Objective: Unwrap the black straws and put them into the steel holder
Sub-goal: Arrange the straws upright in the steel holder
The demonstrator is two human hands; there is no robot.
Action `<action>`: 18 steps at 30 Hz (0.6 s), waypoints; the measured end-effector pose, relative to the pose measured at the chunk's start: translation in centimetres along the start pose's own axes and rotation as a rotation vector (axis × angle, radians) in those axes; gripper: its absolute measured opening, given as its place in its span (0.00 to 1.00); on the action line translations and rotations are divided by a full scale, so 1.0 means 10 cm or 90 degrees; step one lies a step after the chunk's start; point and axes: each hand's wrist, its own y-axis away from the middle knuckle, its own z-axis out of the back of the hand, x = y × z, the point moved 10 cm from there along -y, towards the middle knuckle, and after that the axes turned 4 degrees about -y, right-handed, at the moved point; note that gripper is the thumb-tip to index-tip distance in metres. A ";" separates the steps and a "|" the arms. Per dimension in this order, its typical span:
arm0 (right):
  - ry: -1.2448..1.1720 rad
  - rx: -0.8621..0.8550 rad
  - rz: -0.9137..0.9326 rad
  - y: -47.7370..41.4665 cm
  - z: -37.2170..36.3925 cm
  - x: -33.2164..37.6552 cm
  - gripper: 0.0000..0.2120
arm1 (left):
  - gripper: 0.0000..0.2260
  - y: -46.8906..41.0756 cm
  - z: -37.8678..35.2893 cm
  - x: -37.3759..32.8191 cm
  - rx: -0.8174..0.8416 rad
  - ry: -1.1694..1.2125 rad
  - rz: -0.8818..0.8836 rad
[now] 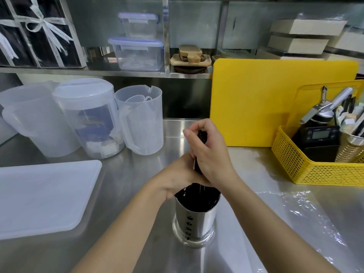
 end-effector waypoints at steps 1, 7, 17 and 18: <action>0.011 -0.003 0.007 0.03 -0.01 -0.01 0.10 | 0.22 0.04 -0.01 0.00 0.032 0.018 -0.003; -0.005 0.004 -0.040 0.23 0.00 -0.31 0.08 | 0.24 0.20 0.50 -0.01 -0.048 0.290 -0.041; 0.243 0.161 -0.223 0.43 -0.04 -0.79 0.12 | 0.02 0.36 0.88 0.43 -0.382 0.302 0.082; 0.235 0.149 -0.209 0.42 -0.01 -0.73 0.18 | 0.02 0.39 0.89 0.42 -0.395 0.300 0.077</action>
